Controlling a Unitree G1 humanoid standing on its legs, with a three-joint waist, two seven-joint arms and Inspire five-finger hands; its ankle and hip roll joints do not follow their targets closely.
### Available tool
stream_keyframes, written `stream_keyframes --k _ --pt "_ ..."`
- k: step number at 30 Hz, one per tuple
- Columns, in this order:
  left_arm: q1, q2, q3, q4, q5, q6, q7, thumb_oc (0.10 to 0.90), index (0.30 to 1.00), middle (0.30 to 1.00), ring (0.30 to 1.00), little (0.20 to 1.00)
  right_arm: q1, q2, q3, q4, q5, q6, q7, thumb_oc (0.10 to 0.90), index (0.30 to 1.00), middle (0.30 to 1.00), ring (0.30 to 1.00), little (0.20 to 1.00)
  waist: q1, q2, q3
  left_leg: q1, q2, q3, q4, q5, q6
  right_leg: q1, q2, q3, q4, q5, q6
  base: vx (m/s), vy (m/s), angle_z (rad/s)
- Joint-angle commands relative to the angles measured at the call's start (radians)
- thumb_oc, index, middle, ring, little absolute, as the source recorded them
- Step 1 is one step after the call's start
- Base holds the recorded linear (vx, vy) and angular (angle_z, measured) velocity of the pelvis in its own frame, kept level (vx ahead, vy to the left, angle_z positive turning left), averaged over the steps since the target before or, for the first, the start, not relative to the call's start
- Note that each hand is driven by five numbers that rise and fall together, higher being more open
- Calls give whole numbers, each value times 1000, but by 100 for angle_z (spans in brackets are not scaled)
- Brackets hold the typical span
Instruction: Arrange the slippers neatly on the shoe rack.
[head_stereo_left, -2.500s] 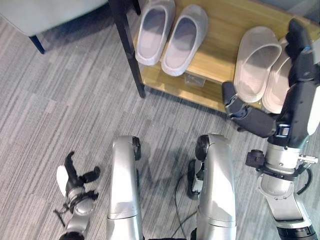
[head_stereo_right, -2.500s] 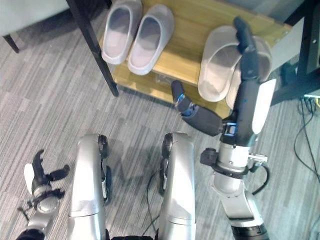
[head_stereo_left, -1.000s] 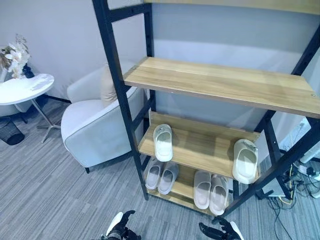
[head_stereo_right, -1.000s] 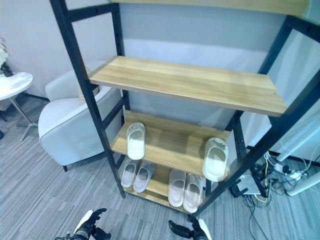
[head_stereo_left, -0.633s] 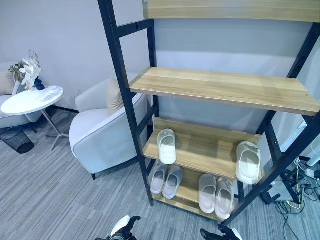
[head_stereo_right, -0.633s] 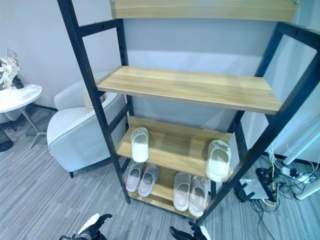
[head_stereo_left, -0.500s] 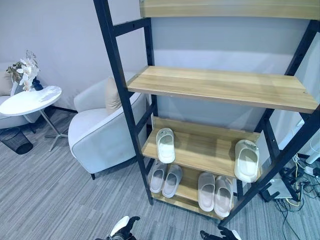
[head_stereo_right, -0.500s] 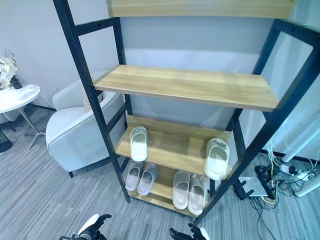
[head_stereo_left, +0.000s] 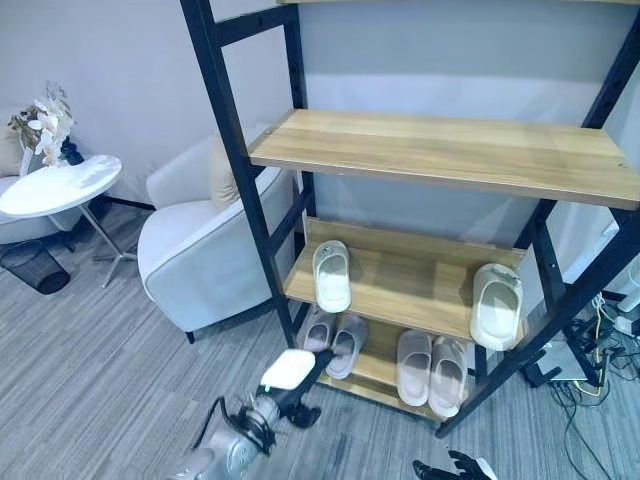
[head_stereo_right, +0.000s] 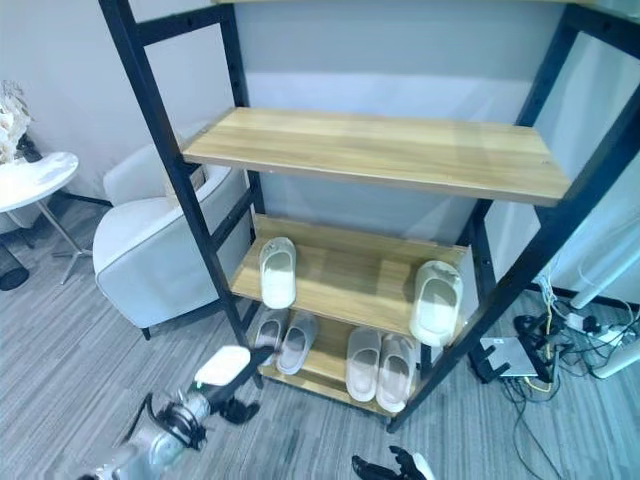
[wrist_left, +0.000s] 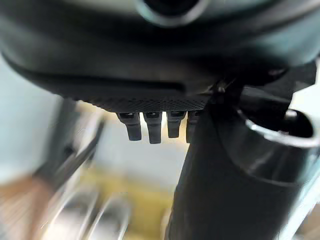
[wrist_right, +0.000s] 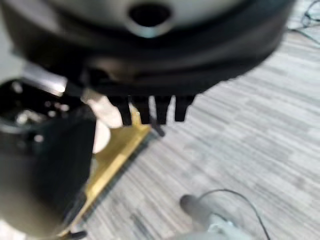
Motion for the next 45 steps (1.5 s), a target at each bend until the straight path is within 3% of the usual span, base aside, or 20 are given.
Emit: stream_keyframes --k 1,4,10,13,22,37,45 --pt "-60 83 74 -93 50 -60 3 800 900 900 900 900 -56 18 -3 -17 -23 -27 -21 800 900 900 900 900 9 -79 -17 -38 -71 -3 3 -67 16 35 -54 -30 12 -97 97 0 0 0" --pt "-36 103 133 -217 26 -94 11 800 900 900 900 900 -31 32 -6 -12 -25 -21 -15 800 900 900 900 900 3 -76 -20 -31 -72 2 3 -72 16 38 -55 -30 12 -98 97 0 0 0" --pt "-96 90 129 -209 54 -88 68 800 900 900 900 900 -14 38 3 -4 -33 -18 -13 800 900 900 900 900 -12 -74 -25 -24 -72 9 3 -76 15 42 -55 -25 12 -100 97 0 0 0" --pt "-227 41 105 -104 77 -21 134 800 900 900 900 900 -1 38 -9 -2 -4 -14 -17 800 900 900 900 900 -38 -68 -22 -27 -72 13 3 -74 15 37 -54 -23 12 -97 98 13 -10 -1" --pt "-462 48 76 47 158 98 216 800 900 900 900 900 31 30 -43 12 32 -11 -34 800 900 900 900 900 -77 -44 -7 -62 -69 32 3 -65 16 -13 -51 1 12 -80 100 1 -13 -8" --pt "-760 60 -4 322 161 219 277 800 900 900 900 900 17 -9 -91 29 109 -14 -62 800 900 900 900 900 -162 33 -6 -191 -78 74 3 -39 11 -163 -56 46 12 -48 103 -2 -5 -11" --pt "-930 91 -60 501 151 294 322 800 900 900 900 900 -15 -13 -71 15 128 -30 -84 800 900 900 900 900 -172 42 -5 -269 -75 86 3 -18 8 -250 -57 63 12 -22 104 2 -11 -11"
